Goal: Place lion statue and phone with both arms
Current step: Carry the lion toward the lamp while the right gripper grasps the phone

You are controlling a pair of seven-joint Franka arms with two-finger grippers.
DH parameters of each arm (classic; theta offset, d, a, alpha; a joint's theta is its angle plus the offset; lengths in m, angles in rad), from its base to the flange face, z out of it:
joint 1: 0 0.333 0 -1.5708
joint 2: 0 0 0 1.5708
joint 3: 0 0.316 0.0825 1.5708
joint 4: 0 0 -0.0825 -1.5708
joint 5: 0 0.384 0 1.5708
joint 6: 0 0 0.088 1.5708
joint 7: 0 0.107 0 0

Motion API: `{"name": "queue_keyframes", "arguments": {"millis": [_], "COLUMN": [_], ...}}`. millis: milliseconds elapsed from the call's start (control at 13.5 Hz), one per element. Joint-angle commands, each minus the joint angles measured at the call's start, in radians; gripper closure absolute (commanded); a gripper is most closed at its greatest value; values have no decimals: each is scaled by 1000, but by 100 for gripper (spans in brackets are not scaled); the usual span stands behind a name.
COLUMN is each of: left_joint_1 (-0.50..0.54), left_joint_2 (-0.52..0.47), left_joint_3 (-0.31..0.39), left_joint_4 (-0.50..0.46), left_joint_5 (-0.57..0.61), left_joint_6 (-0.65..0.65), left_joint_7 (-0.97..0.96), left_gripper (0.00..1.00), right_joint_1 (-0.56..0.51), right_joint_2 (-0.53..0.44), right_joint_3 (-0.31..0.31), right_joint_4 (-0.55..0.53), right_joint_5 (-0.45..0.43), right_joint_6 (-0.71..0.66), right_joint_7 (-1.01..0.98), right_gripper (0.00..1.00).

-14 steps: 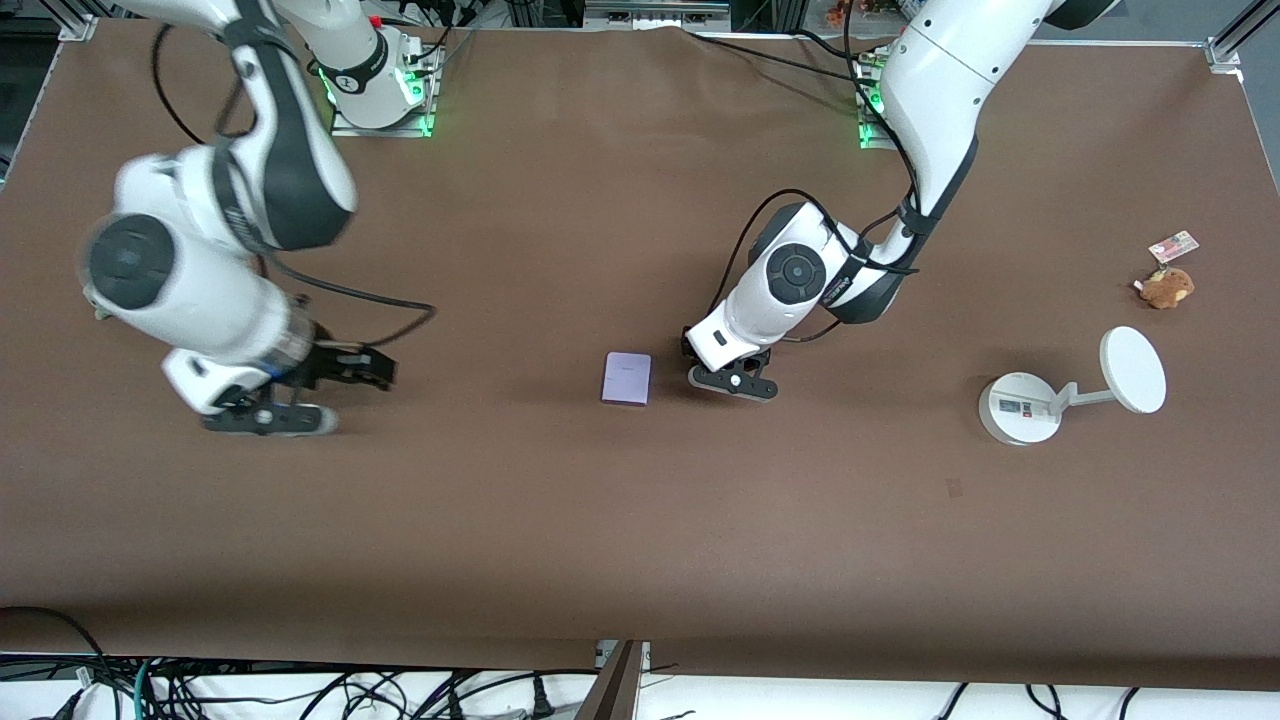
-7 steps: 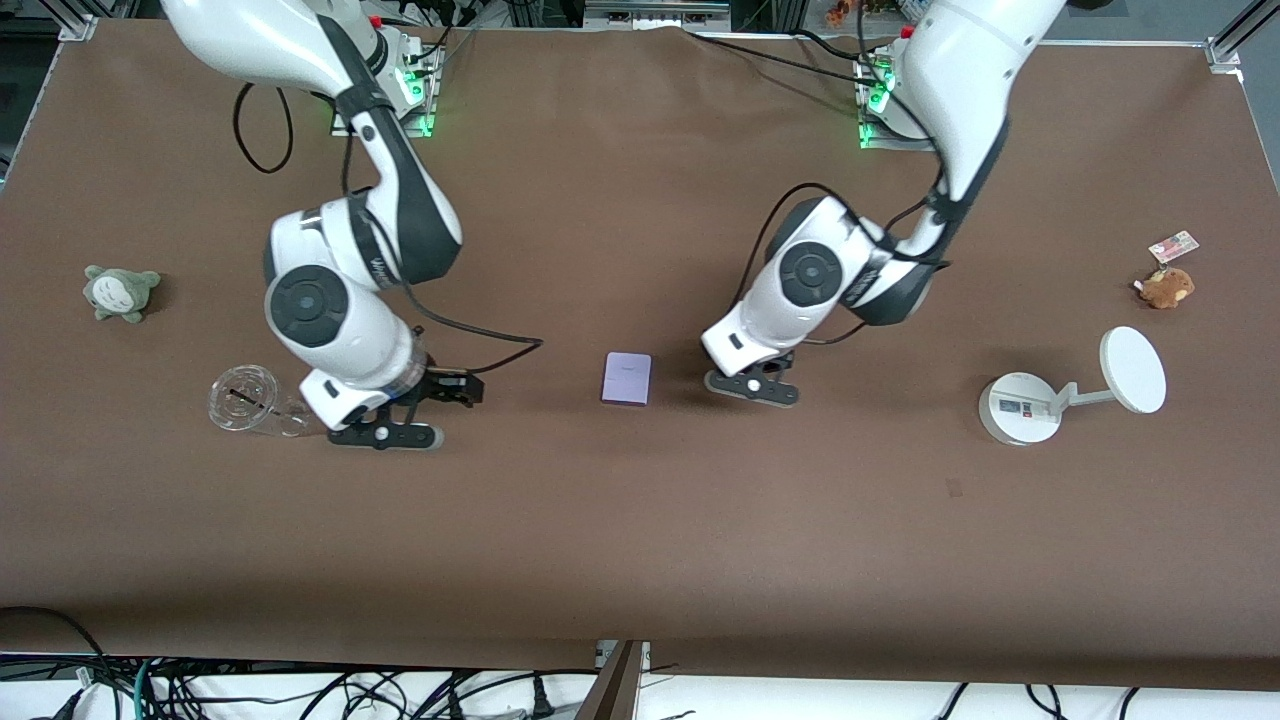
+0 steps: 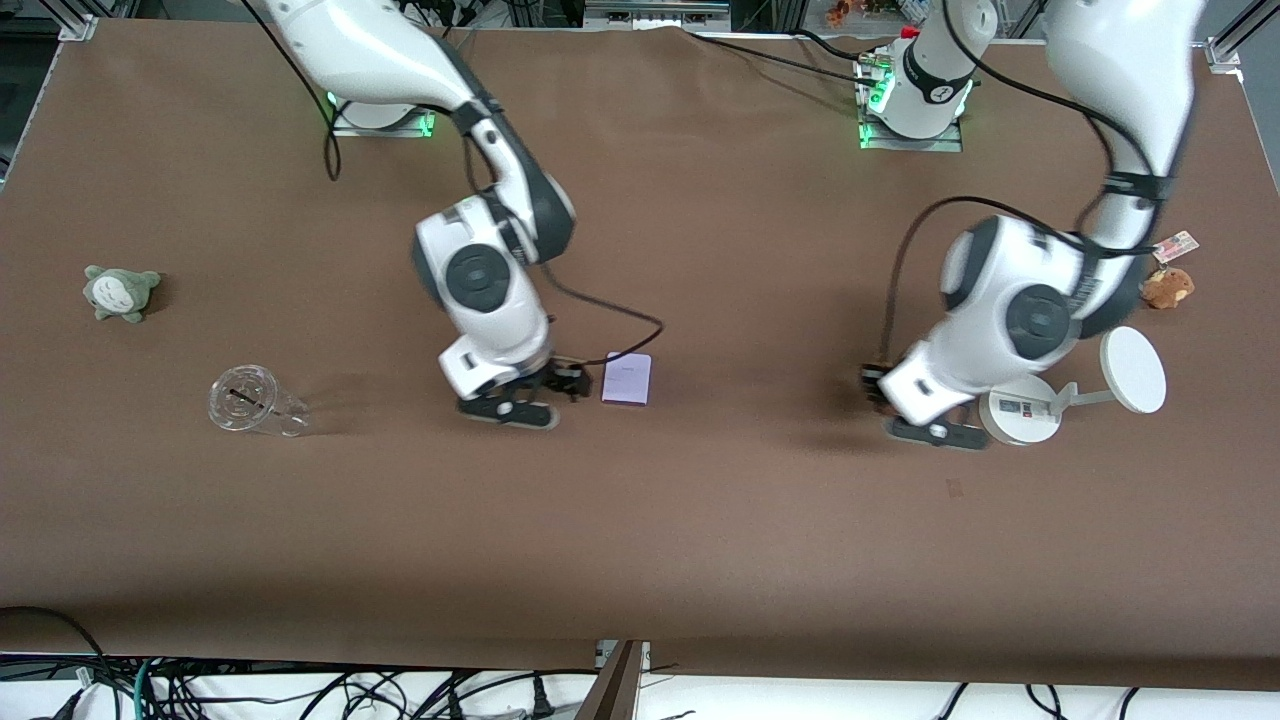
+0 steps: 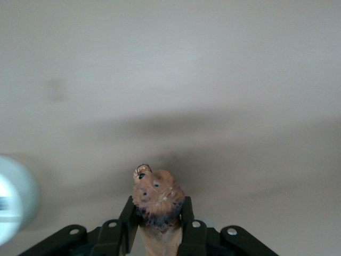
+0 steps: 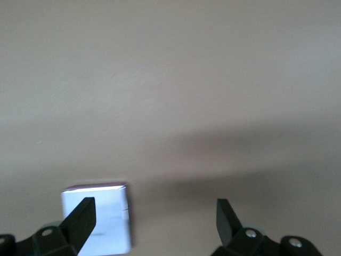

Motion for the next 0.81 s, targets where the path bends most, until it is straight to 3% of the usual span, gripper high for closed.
{"name": "queue_keyframes", "arguments": {"millis": [0, 221, 443, 738], "left_joint_1": [62, 105, 116, 138], "left_joint_2": [3, 58, 64, 62], "left_joint_3": [-19, -19, -17, -16], "left_joint_4": [-21, -26, -110, -119], "left_joint_5": [92, 99, 100, 132], "left_joint_6": [3, 38, 161, 175], "left_joint_7": [15, 15, 15, 17], "left_gripper": [96, 96, 96, 95], "right_joint_1": [70, 108, 128, 145], "right_joint_2": [82, 143, 170, 196], "right_joint_3": [-15, -15, -17, -17], "right_joint_4": [60, 123, 141, 146], "right_joint_5": [1, -1, -1, -2], "right_joint_6": [40, 40, 42, 43], "right_joint_7": [70, 100, 105, 107], "right_gripper": [0, 0, 0, 0]}}
